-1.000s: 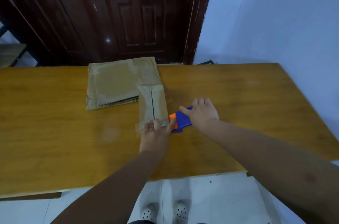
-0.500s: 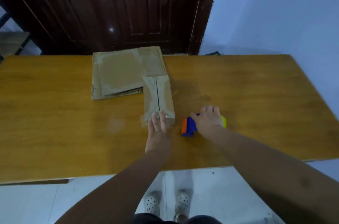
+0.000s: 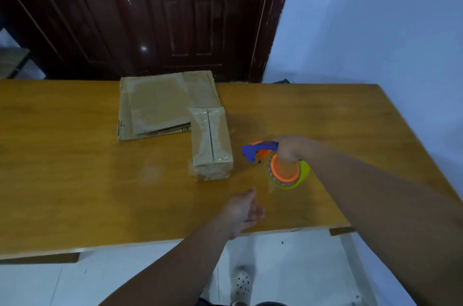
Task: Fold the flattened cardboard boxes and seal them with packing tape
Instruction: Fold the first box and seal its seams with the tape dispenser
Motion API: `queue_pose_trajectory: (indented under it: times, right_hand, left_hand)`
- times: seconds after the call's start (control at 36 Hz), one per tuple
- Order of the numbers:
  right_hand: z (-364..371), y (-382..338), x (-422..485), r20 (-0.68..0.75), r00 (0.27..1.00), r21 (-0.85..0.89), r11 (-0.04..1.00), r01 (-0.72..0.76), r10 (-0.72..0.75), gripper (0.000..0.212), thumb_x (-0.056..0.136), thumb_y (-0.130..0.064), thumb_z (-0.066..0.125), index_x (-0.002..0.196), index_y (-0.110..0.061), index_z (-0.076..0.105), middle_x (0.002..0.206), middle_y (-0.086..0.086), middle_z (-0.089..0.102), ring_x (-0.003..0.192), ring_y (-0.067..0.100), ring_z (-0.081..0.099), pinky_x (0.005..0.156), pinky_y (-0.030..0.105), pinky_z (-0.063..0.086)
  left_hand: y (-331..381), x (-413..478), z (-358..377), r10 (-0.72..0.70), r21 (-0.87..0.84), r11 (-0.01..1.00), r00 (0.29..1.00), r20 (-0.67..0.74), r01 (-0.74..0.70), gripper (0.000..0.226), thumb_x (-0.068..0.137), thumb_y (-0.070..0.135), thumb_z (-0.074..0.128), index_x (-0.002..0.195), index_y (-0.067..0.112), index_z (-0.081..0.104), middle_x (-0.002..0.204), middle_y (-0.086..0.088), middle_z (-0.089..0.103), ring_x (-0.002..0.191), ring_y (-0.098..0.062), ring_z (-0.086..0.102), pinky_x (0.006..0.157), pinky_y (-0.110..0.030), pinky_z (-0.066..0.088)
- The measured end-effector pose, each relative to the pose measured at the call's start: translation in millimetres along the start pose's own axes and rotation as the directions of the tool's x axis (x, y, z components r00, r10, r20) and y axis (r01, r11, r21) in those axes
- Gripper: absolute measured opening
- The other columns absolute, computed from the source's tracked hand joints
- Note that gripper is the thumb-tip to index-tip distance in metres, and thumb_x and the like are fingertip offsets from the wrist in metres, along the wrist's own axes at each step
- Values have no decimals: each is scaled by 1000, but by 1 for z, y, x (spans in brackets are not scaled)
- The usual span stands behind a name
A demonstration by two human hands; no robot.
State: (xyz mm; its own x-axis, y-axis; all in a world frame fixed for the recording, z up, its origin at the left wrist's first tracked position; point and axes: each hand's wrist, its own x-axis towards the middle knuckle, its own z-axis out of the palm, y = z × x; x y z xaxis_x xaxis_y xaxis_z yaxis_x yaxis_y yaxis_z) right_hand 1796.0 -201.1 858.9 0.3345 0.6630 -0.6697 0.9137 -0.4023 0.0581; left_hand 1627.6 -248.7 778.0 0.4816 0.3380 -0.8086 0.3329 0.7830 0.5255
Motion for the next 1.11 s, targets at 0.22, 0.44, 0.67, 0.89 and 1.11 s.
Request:
queue_pose_trajectory:
  times: [0.22, 0.44, 0.67, 0.89, 1.11]
  right_hand:
    - [-11, 2, -14, -2, 1000, 114, 993, 28, -28, 50, 90, -1, 38, 138, -17, 45, 67, 5, 47, 52, 17, 39, 44, 26, 30]
    - [-14, 7, -25, -150, 981, 251, 955, 155, -120, 64, 89, 0, 38, 146, -30, 34, 67, 1, 51, 51, 16, 42, 38, 23, 30]
    - [-6, 25, -34, -309, 934, 445, 840, 310, -181, 71, 91, 3, 40, 148, -37, 26, 104, 6, 58, 54, 15, 46, 41, 17, 32]
    - [-4, 17, -34, -496, 843, 432, 783, 447, -207, 81, 85, 5, 47, 148, -39, 22, 123, 7, 50, 70, 14, 54, 49, 16, 37]
    - [-3, 2, -33, -704, 684, 257, 827, 500, -194, 72, 82, -8, 63, 142, -27, 27, 111, 11, 48, 87, 25, 52, 73, 38, 46]
  left_hand:
    - [18, -6, 21, -124, -641, 739, 977, 172, 207, 100, 87, 69, 32, 148, -6, 8, 131, -33, 49, 122, -39, 51, 98, -43, 42]
    - [36, -3, 25, -35, -764, 629, 987, 156, 143, 62, 90, 52, 51, 106, -8, 48, 92, -18, 57, 76, -25, 58, 53, -31, 56]
    - [67, -11, 15, 5, -727, 684, 997, -76, -59, 15, 93, 2, 55, 78, 0, 53, 70, -9, 49, 61, -15, 49, 39, -18, 48]
    - [89, -17, -4, 128, -506, 815, 939, -321, -283, 14, 87, -4, 62, 99, 0, 65, 77, -7, 62, 64, -13, 58, 36, -15, 46]
    - [141, -33, -42, 420, -207, 822, 811, -409, -530, 21, 85, -10, 60, 95, 8, 55, 86, -11, 63, 69, -15, 63, 56, -21, 50]
